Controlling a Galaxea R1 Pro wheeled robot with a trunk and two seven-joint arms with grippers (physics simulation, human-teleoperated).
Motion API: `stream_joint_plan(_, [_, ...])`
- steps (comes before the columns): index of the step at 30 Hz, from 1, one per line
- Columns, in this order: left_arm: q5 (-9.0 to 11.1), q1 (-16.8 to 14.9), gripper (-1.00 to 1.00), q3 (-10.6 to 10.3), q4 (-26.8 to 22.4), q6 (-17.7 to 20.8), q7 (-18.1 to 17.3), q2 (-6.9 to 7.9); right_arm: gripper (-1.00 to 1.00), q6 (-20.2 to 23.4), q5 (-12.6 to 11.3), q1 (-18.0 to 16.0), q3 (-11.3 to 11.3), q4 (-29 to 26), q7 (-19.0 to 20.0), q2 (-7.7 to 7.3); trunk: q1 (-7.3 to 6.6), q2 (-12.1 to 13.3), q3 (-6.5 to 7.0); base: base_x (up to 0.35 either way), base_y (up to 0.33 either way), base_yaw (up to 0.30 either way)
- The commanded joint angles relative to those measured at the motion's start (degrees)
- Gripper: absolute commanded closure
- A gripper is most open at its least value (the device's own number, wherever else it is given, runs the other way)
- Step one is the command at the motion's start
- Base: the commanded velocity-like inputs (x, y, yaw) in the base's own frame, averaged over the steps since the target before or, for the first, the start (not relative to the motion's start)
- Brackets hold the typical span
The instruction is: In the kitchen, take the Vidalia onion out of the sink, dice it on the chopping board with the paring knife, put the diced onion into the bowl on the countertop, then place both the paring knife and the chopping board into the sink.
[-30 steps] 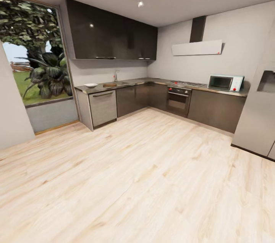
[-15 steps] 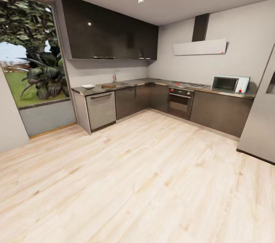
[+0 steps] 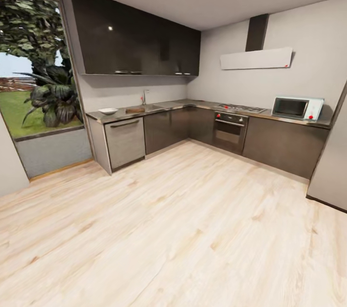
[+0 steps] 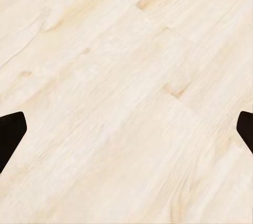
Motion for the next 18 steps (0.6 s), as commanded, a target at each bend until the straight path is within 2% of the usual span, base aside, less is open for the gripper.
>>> stream_joint_plan(1, [0.03, 0.01, -1.00, -0.01, -0.05, -0.10, -0.04, 0.01, -1.00, -0.19, -0.06, -0.03, -0.17, 0.03, 0.03, 0.05, 0.04, -0.02, -0.05, 0.343, 0.000, 0.000])
stream_joint_plan(18, [0.03, 0.01, -1.00, -0.03, -0.05, -0.08, -0.04, 0.01, -1.00, -0.21, -0.06, -0.03, -0.17, 0.00, 0.03, 0.05, 0.04, -0.02, -0.05, 0.343, 0.000, 0.000])
